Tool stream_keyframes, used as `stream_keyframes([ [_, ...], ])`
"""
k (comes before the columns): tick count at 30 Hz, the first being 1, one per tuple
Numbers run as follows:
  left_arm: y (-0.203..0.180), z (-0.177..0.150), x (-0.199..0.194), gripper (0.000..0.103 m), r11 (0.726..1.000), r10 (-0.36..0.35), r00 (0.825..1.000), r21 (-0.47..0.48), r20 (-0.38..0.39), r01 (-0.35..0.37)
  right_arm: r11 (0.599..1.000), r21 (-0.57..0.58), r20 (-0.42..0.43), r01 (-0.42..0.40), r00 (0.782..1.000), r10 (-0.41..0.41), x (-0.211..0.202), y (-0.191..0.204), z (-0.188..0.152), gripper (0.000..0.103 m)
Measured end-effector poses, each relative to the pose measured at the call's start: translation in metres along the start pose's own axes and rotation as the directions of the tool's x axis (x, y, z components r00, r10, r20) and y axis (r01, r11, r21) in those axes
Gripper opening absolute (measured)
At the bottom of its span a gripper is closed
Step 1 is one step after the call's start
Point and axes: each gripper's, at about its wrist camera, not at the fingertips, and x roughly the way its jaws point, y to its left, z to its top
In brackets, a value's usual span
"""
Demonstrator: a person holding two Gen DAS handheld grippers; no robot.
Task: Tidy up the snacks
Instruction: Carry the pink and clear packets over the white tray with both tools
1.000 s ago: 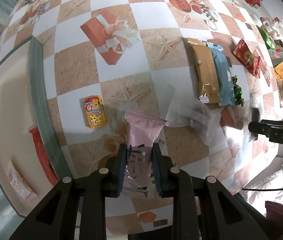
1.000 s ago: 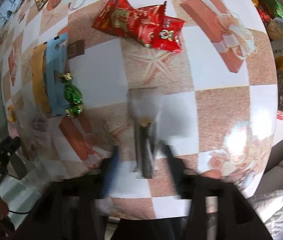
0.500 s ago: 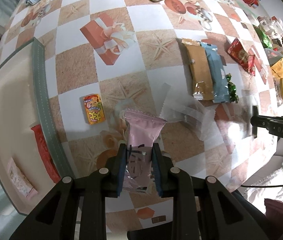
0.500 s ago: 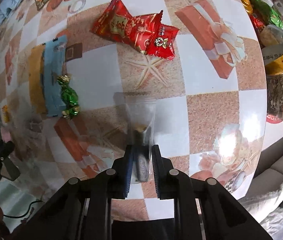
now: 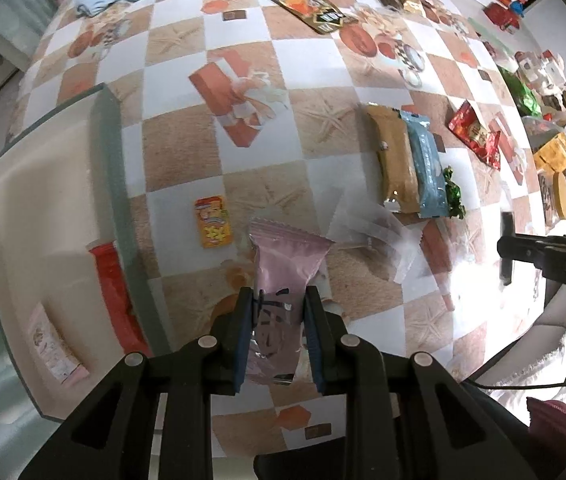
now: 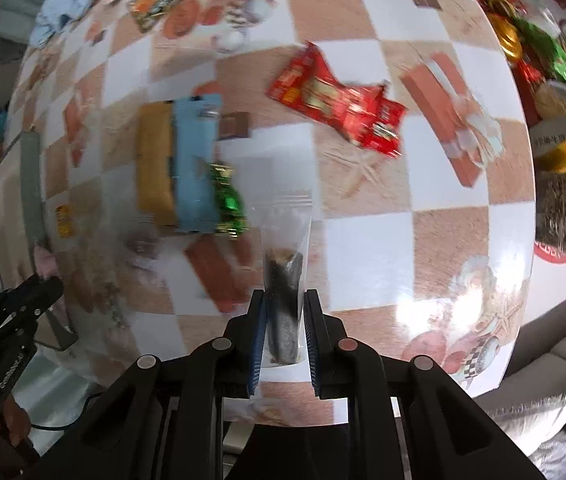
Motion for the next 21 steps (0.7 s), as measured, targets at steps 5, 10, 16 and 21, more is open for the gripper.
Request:
stream_keyframes([
  [5, 0.015, -0.007, -0.012, 0.027, 0.999, 0.004, 1.000, -0.037, 0.023, -0.003, 0.998, -0.062, 0.012, -0.004, 1.000, 0.005, -0.011, 0.028, 0.005, 0.020],
  [10, 0.035, -0.016, -0.017, 0.027, 0.996, 0.012, 0.999, -0.090, 0.048, -0.008, 0.991, -0.137, 0.022, -0.004, 1.000, 0.007, -0.014, 0.051, 0.015, 0.020],
  [16, 0.057, -0.024, -0.021, 0.027, 0.987, 0.023, 0.997, -0.158, 0.070, -0.011, 0.975, -0.223, 0.031, 0.003, 1.000, 0.004, 0.002, 0.070, 0.025, 0.020],
  [21, 0.076, -0.034, -0.024, 0.027, 0.978, 0.032, 0.996, -0.207, 0.081, -0.014, 0.958, -0.286, 0.036, 0.008, 0.999, 0.002, 0.005, 0.099, 0.026, 0.020],
])
